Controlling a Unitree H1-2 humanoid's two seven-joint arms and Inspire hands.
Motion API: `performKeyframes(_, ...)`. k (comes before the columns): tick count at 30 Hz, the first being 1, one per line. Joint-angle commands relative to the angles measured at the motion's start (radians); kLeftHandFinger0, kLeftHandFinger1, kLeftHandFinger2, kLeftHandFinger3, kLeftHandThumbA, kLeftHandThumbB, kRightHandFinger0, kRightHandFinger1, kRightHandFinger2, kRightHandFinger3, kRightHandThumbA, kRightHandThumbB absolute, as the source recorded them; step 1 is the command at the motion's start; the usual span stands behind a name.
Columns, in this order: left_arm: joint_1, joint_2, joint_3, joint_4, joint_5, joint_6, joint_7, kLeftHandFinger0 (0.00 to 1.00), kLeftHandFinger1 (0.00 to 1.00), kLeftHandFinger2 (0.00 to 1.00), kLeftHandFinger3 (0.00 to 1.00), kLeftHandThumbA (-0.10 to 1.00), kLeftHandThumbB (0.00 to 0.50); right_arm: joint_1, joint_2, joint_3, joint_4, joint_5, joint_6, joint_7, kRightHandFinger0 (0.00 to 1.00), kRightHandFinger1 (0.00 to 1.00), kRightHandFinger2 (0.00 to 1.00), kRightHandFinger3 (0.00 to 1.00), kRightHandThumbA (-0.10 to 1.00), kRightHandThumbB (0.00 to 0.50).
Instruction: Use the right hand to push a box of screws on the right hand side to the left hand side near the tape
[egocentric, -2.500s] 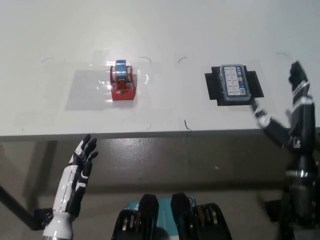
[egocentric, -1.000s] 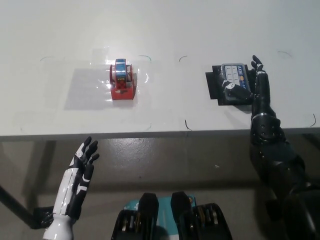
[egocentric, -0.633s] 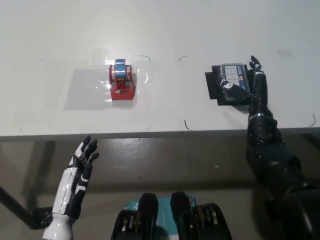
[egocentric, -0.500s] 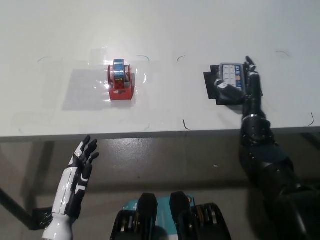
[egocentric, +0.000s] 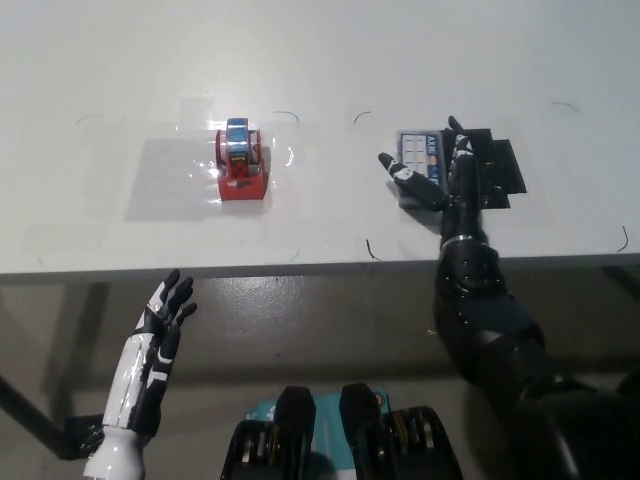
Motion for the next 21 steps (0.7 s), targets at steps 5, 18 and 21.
performKeyframes(5,-0.011,0.009,0.005,-0.041,-0.019,-0.038,-0.005,1.0,1.0,1.0,1.0,0.91,0.202,-0.103,0.087,-0.074,0.005,0.102,-0.013,-0.005,1.0,1.0,1.0,1.0,1.0,0.182)
performKeyframes(18,-0.013,0.014,0.0,-0.057,-0.031,-0.035,-0.021,1.0,1.0,1.0,1.0,0.92,0.194,-0.146,0.158,-0.108,0.03,0.137,-0.007,-0.052,1.0,1.0,1.0,1.0,1.0,0.221)
performKeyframes(21,-0.012,0.012,0.002,-0.058,-0.03,-0.035,-0.02,1.0,1.0,1.0,1.0,0.91,0.191,-0.145,0.168,-0.11,0.029,0.146,-0.012,-0.05,1.0,1.0,1.0,1.0,1.0,0.227)
